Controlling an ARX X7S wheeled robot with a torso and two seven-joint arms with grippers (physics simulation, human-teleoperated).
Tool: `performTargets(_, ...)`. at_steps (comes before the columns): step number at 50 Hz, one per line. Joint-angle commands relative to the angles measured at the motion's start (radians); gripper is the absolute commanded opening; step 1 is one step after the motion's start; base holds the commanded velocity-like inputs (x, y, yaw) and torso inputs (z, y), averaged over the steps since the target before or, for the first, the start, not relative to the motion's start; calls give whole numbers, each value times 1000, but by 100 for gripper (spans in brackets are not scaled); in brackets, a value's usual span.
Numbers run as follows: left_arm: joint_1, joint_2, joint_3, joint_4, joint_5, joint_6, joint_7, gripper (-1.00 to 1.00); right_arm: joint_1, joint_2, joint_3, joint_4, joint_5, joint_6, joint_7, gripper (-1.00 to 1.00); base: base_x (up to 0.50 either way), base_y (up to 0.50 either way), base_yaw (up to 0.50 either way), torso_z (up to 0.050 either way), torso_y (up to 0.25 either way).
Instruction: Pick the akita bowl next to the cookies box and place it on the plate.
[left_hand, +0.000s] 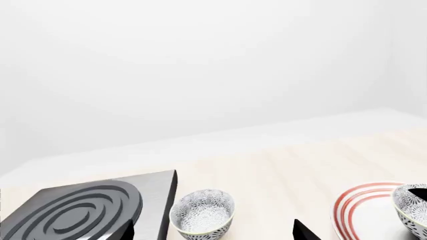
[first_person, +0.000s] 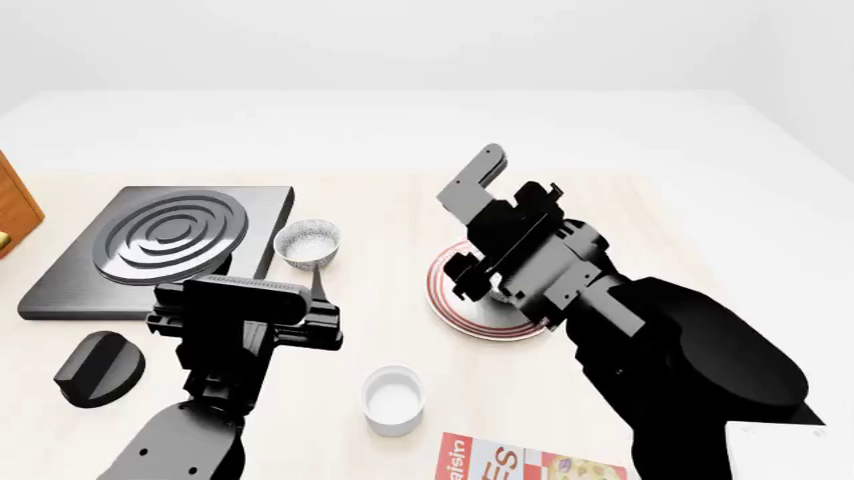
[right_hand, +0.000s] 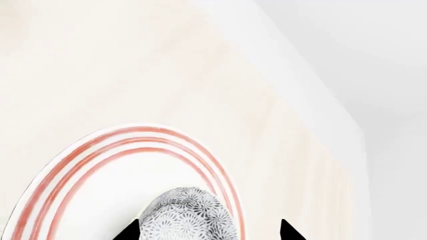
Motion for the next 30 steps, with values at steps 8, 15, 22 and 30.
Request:
performTargets(8, -15, 3, -27, 18, -20, -31, -30, 100, 188, 158, 80, -238, 189, 64, -39, 100, 0, 0, 0, 0, 0)
performTargets(15, -19, -1, -26, 36, -18, -50, -44, 100, 204, 512, 195, -878, 399, 223, 218, 100, 0, 0, 0, 0, 0)
performTargets(22, -26, -9, -30, 67, -21, -79, -56, 100, 99, 732, 325, -1149, 495, 76, 320, 100, 0, 0, 0, 0, 0)
performTargets(30, -43, -15, -37, 101, -28, -110, -69, 100, -94, 856, 375, -1350, 341, -199, 456, 100, 0, 0, 0, 0, 0)
